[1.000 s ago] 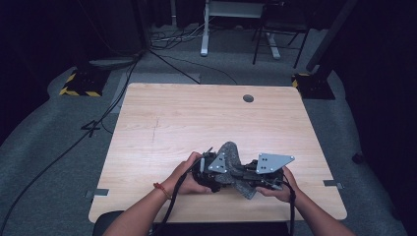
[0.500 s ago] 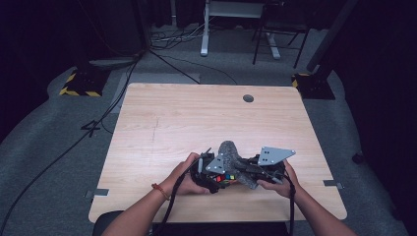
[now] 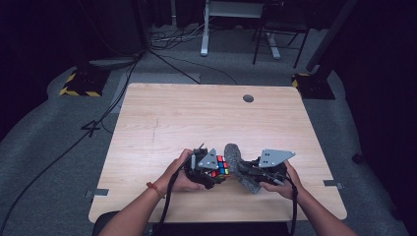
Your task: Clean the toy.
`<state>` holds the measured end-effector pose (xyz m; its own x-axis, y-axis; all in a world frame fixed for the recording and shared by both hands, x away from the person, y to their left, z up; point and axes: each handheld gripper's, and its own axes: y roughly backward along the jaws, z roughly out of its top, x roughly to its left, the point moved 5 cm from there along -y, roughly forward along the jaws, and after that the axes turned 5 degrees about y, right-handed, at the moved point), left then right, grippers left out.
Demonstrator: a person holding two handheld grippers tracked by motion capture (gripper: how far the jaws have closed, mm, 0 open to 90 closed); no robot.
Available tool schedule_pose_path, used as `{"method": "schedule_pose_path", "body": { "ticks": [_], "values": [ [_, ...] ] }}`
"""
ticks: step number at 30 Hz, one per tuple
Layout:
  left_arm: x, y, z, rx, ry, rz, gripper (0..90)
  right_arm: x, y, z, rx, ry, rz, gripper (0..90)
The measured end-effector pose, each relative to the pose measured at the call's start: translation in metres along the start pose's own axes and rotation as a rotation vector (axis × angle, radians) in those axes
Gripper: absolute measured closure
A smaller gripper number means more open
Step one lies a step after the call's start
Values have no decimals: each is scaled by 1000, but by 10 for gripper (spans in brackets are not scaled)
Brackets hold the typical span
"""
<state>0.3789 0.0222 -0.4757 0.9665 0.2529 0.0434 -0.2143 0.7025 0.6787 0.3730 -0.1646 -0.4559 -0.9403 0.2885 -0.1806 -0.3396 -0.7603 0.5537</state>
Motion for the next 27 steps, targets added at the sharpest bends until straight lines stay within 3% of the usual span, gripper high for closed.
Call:
{"method": "schedule_pose_path", "body": {
  "ticks": [3,7,15,19,27],
  "values": [
    [1,2,0,-15,14,-6,336,-2,-3,-3,12,-8,1,762],
    [0,1,0,-4,10,16,336,-1,-2,-5,13,-11,-4,762],
    [-7,-19,5,43,-18,-14,336,16,11,17,-97,24,54,762],
    [-16,-28,7,56,-45,-33,336,26,9,25,-79,84,41,761],
    [-14,-20,6,29,-31,-33,336,5,10,12,-50,7,-31,762]
  ]
}}
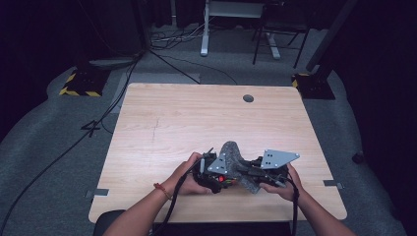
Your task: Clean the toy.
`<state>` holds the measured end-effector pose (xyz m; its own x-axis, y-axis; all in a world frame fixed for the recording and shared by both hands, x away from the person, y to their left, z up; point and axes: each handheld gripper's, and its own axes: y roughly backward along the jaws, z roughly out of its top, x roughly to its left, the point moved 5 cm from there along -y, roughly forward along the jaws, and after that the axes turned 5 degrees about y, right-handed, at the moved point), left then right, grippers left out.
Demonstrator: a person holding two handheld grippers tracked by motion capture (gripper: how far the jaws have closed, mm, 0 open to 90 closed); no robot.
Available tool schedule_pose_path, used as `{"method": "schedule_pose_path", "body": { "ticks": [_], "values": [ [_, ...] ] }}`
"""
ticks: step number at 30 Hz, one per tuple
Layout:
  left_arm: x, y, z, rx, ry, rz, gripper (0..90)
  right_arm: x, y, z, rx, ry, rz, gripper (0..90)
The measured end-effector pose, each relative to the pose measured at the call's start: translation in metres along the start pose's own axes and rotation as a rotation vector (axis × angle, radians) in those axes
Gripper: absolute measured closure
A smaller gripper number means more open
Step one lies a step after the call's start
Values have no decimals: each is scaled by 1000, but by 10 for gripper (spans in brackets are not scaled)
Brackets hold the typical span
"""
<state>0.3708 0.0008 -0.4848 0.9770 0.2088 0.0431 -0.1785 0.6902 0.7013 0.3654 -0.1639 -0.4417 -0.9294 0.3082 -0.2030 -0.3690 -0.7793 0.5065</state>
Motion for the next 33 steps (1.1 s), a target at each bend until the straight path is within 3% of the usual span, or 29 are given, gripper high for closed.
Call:
{"method": "schedule_pose_path", "body": {
  "ticks": [4,9,15,23,30,33],
  "values": [
    [3,6,0,-32,13,2,336,-10,0,-16,57,-20,-22,762],
    [6,11,1,-63,28,11,336,-15,-5,-32,105,-58,9,762],
    [7,6,2,-62,32,7,334,-6,-3,-25,25,-80,106,762],
    [3,2,1,-35,16,-11,328,1,2,-17,-34,-61,123,762],
    [5,3,1,-59,44,-43,322,3,2,-14,-43,-37,114,762],
    [6,3,0,-56,56,-44,327,2,0,-15,-20,-12,98,762]
  ]
}}
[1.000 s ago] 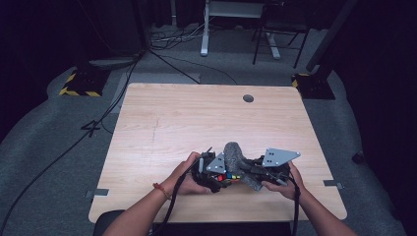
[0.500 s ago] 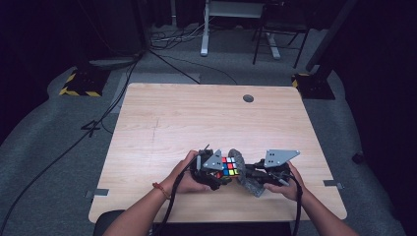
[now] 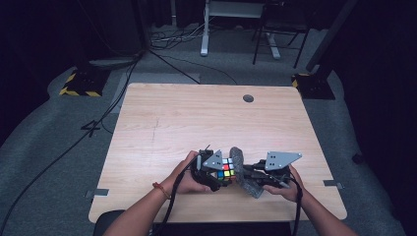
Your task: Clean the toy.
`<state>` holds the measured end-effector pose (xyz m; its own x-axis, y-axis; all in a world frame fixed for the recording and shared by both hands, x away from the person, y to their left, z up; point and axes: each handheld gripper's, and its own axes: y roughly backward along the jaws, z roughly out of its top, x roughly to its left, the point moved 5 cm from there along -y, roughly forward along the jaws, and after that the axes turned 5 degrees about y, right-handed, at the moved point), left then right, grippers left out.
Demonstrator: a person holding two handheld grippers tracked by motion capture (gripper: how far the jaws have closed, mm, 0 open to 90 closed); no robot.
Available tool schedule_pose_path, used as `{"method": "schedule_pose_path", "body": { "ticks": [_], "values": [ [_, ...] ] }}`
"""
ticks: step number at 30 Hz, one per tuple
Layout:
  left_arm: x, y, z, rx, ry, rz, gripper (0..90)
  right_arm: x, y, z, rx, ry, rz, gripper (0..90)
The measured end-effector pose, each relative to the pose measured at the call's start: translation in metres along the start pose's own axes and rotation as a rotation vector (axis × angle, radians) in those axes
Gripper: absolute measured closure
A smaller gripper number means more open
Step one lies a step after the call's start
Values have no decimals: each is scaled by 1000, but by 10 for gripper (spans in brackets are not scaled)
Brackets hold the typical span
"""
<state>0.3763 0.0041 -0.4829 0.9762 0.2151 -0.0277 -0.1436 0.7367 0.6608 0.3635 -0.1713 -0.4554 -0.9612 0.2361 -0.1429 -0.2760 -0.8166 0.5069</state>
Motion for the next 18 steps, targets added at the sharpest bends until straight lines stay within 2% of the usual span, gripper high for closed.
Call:
{"method": "schedule_pose_path", "body": {
  "ticks": [3,6,8,12,16,18],
  "values": [
    [0,2,2,-16,0,21,332,-3,-3,-5,18,-10,0,762],
    [2,7,5,-59,17,39,331,-4,-5,-10,49,-11,-11,762],
    [3,7,5,-43,13,57,329,-3,-5,-10,31,-26,5,762],
    [2,3,3,-25,8,55,322,1,-5,-8,17,5,25,762],
    [1,0,1,-13,26,61,322,0,-4,-11,12,-17,55,762],
    [1,-1,0,-19,55,48,321,0,-5,-12,6,-33,64,762]
  ]
}}
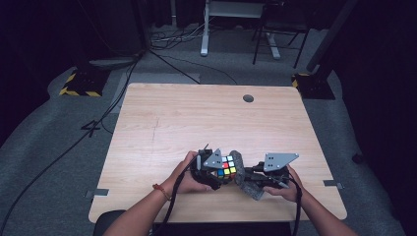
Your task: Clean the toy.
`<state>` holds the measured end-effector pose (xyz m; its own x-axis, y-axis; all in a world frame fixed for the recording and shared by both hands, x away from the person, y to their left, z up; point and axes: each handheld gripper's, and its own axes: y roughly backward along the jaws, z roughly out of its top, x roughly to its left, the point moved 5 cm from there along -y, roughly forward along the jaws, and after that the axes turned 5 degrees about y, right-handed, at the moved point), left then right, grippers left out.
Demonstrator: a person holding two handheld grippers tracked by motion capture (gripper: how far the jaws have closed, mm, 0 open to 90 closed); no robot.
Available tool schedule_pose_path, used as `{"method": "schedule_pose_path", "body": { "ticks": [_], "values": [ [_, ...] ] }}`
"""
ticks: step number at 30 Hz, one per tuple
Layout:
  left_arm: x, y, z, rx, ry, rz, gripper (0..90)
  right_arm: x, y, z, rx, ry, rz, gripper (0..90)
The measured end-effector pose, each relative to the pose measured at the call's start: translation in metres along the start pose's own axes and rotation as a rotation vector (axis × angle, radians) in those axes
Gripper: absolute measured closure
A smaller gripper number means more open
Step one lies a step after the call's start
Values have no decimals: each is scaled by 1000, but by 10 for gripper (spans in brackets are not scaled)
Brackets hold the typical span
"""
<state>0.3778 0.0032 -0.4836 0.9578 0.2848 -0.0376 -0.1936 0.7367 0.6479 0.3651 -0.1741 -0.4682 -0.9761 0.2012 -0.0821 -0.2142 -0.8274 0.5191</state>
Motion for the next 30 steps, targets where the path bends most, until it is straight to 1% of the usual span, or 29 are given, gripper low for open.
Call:
{"method": "schedule_pose_path", "body": {
  "ticks": [1,3,4,5,6,7,9,11,12,13,15,17,18,19,21,24,26,30],
  "values": [
    [0,0,0,-1,6,8,320,0,0,-1,-4,-5,6,763],
    [1,-2,0,-4,38,10,315,-1,-1,-1,-6,-17,7,763],
    [2,-3,0,-4,49,17,311,-1,-1,-2,-7,-20,7,763],
    [3,-3,0,-8,69,28,305,-1,-1,-2,-6,-20,8,763],
    [4,-3,0,-11,93,27,296,-1,-2,-2,-5,-21,10,764],
    [5,-3,-1,-7,104,20,292,0,-2,-2,-6,-23,13,764],
    [6,-3,-2,-9,88,19,296,1,-3,-2,6,-15,7,765],
    [5,-1,-2,-14,84,7,310,0,-4,-2,10,-17,1,766],
    [4,0,-2,-16,71,-6,318,-1,-4,-3,13,-19,-4,766],
    [3,1,-2,-17,47,-13,324,-1,-4,-3,18,-22,-8,766],
    [0,2,0,-13,4,-4,327,-2,-4,-4,19,-25,-10,766],
    [-3,2,1,-7,-27,-19,328,-2,-4,-4,27,-19,-21,766],
    [-3,3,1,-6,-33,-16,329,-2,-4,-3,18,-20,-18,766],
    [-4,3,1,-11,-38,-25,329,-1,-3,-2,7,-20,-13,766],
    [-4,3,2,-9,-40,-36,328,1,-2,1,-4,-3,-13,766],
    [-2,1,2,18,-41,-7,323,1,1,3,-21,3,-23,766],
    [-2,-1,2,24,-25,-9,311,0,3,4,-36,3,-24,766],
    [-4,-2,1,23,-26,-10,310,1,6,5,-44,7,-21,766]
  ]
}}
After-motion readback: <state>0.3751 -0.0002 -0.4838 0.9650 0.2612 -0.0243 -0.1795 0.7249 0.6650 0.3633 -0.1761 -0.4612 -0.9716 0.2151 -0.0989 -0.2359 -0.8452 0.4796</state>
